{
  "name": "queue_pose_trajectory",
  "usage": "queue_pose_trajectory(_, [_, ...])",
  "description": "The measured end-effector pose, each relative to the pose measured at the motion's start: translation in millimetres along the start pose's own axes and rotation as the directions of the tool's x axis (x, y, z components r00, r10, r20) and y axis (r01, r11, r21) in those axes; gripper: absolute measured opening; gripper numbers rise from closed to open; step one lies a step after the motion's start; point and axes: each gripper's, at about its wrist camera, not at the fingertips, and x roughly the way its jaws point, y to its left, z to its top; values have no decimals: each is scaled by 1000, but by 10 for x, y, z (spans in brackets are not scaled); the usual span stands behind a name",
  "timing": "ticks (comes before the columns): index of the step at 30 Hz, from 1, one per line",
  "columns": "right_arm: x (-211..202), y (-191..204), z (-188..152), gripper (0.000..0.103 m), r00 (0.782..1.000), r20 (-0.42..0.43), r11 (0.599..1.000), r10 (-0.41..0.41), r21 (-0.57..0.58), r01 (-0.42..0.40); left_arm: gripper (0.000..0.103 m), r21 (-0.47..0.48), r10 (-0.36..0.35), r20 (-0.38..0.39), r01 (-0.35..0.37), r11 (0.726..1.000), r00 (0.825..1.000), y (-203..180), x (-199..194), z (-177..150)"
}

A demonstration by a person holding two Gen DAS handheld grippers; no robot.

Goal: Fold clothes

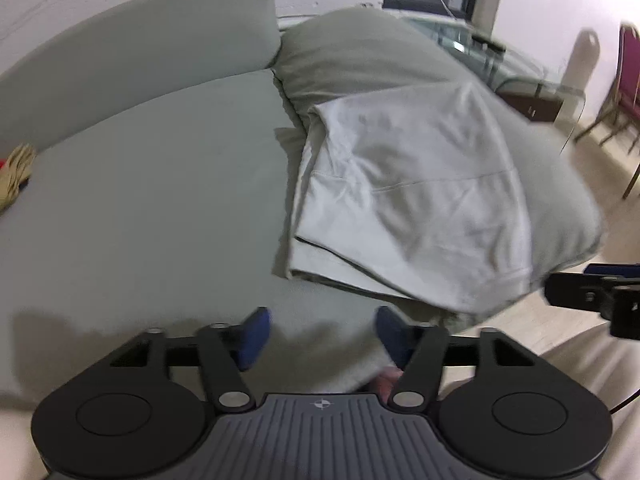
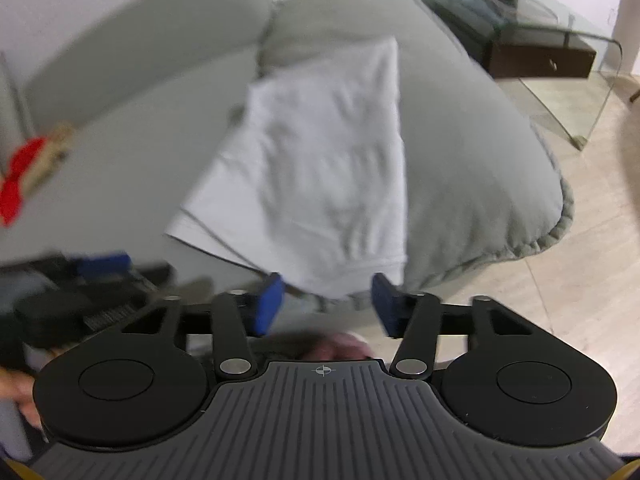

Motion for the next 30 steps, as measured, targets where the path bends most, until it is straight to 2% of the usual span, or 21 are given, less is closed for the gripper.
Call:
queue_pose_trajectory(4, [-326,197,-58,70,999,37,1000,3,-17,-2,75,-7,-3,54,4,1000,999,-54,-320,-20])
queue_pose_trajectory(6, [-439,260,-84,71,999,34,1000,18,-22,-17,84,-9,-11,81,12,1000,997,-82,-477,-20])
queue_pose_trajectory(7, [-502,283,-87,71,999,33,999,26,-23,-25,86,-8,-17,92,18,1000,996,-99,-552,-20])
queue_pose_trajectory(12, [-856,326,-51,75,998,65,1000,12,-24,-10,86,-2,-46,113,47,999,993,-194,-866,25])
queue_pose_trajectory(18, [-1259,297,30,76,999,46,1000,5,-23,-4,90,-3,-50,151,51,999,987,-347,-1124,131])
queue_pose_trajectory(23, [-1421,320,45,76,996,71,996,-47,-71,52,90,1,-51,156,52,999,986,-435,-1109,118])
queue_pose_trajectory(30, [-1317,233,-43,76,996,50,994,-69,-78,72,90,12,-47,117,46,999,992,-505,-941,61])
